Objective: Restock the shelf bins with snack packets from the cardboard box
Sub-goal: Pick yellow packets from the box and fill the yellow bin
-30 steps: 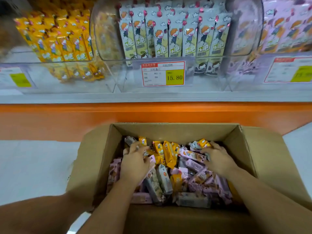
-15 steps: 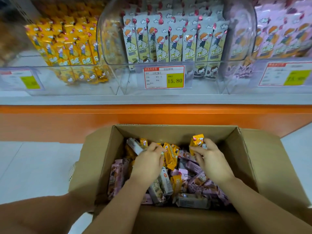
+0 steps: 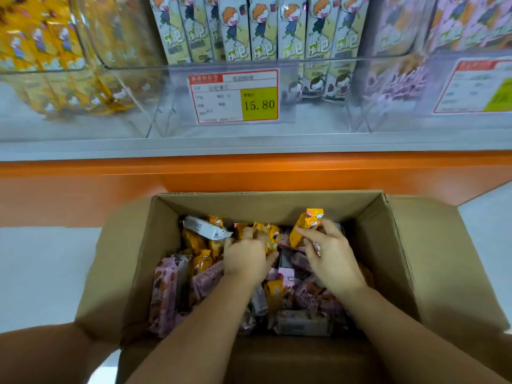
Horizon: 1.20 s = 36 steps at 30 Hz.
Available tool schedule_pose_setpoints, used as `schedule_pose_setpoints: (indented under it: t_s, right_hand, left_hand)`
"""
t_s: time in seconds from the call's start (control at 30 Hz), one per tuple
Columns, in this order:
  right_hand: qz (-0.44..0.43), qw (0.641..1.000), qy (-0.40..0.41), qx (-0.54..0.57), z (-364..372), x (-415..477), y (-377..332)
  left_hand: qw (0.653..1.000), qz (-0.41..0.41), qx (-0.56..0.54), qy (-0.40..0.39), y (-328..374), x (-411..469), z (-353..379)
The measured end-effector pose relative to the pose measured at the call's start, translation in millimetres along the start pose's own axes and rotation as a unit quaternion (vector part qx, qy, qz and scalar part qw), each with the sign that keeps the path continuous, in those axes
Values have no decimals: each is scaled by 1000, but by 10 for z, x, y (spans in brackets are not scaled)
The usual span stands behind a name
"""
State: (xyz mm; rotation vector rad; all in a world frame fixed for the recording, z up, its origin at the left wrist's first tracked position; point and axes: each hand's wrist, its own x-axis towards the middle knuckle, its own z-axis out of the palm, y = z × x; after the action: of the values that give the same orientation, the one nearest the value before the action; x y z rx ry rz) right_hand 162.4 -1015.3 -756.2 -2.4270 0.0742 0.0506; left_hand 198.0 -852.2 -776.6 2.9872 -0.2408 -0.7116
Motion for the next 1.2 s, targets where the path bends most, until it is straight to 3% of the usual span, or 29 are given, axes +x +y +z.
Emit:
schedule_pose_setpoints:
  t_s: [0.33, 0.47, 0.63, 0.7, 0.93, 1.03, 1.2]
  right_hand:
    - [-12, 1000, -18, 5, -108, -51, -77]
    - [-25, 999, -1, 27, -202, -77, -305]
    - [-85, 991, 58, 86, -373, -209, -702]
    - [-77, 988, 69, 117, -470, -251, -844]
    - [-3, 937, 20, 349, -1002, -380, -1500]
    - [-4, 946, 14, 325, -1194, -361, -1708]
    - [-31, 938, -5, 344, -1581, -292, -2094]
  left_hand:
    - [979, -73, -188, -39, 48, -81, -234]
    - [908, -93, -398, -93, -111, -275, -654]
    - [838, -114, -514, -146, -293, -557, -1124]
    - [817, -92, -550, -144, -346, -690, -1325]
    - [819, 43, -562, -106, -432, -1195, -2081]
    - [821, 102, -558, -65, -403, -1417, -2275]
    - [757, 147, -636, -6, -410, -1560, -2527]
